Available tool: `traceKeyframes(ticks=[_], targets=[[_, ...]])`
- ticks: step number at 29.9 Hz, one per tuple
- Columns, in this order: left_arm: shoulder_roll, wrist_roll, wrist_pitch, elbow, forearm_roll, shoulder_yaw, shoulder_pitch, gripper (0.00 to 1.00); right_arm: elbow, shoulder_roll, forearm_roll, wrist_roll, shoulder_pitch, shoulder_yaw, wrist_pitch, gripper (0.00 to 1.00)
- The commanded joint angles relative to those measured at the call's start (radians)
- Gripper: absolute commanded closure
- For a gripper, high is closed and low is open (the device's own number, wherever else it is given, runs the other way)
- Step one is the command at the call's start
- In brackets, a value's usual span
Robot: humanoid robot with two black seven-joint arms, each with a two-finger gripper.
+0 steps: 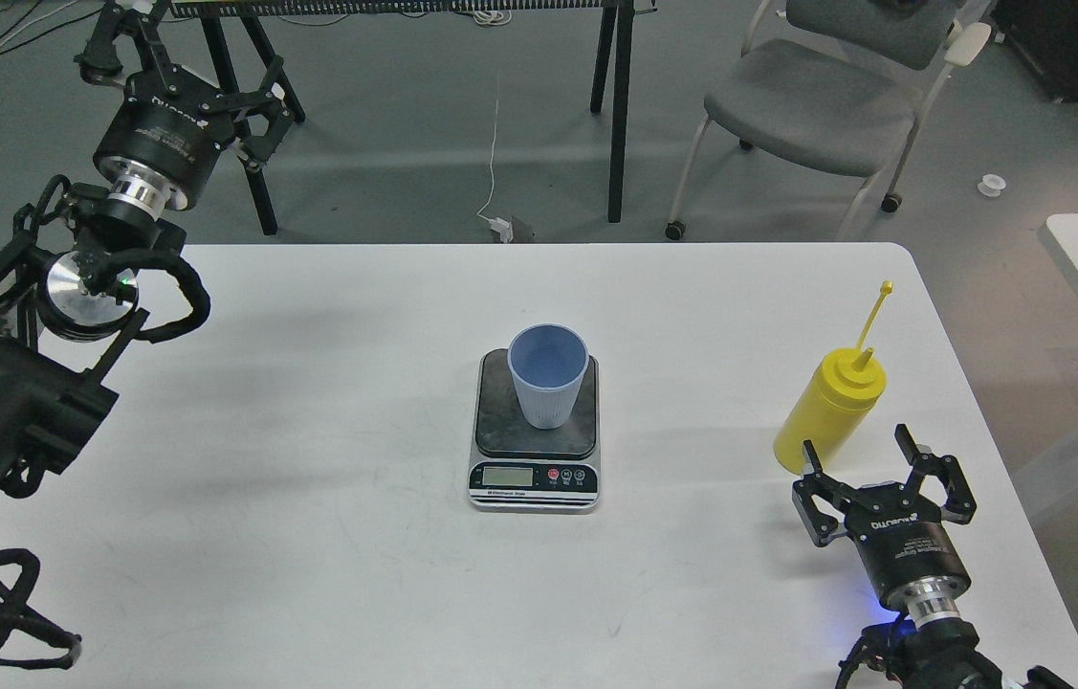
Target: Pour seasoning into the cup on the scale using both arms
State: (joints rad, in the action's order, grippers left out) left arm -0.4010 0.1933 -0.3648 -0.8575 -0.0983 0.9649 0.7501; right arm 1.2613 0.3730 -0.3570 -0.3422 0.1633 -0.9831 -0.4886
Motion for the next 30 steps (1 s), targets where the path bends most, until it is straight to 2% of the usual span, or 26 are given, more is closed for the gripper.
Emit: traceKeyframes(ticks=[1, 7, 10, 13, 19, 21, 25, 30], targets=[[-0.004, -0.003, -0.006, 0.0, -0.001, 0.003, 0.0, 0.0, 0.041, 0.128, 0.004, 0.0, 0.057, 0.0, 0.0, 0.02], [-0.007, -0.003, -0.011, 0.0, -0.009, 0.015, -0.002, 0.01, 0.026, 0.352, 0.004, 0.0, 0.056, -0.035, 0.0, 0.02], [-0.009, -0.003, -0.013, 0.0, -0.009, 0.017, -0.008, 0.0, -0.037, 0.403, 0.006, 0.012, 0.001, -0.084, 0.0, 0.01], [-0.009, 0.0, -0.014, -0.002, -0.009, 0.017, -0.035, 0.0, -0.149, 0.415, 0.01, 0.018, -0.147, -0.081, 0.0, 0.01], [-0.009, 0.003, -0.017, -0.002, -0.011, 0.02, -0.061, 0.0, -0.417, 0.391, 0.07, 0.022, -0.463, -0.074, 0.0, 0.01], [-0.009, 0.003, -0.019, 0.001, -0.012, 0.024, -0.069, 0.01, -0.483, 0.359, 0.082, 0.037, -0.559, -0.056, 0.0, 0.01], [-0.01, 0.003, -0.051, 0.008, -0.011, 0.026, -0.101, 0.0, -0.598, 0.291, 0.082, 0.098, -0.738, -0.002, 0.0, 0.01], [-0.013, 0.005, -0.052, 0.011, -0.012, 0.029, -0.132, 0.01, -0.778, 0.155, 0.082, 0.109, -0.895, 0.003, 0.0, 0.01]])
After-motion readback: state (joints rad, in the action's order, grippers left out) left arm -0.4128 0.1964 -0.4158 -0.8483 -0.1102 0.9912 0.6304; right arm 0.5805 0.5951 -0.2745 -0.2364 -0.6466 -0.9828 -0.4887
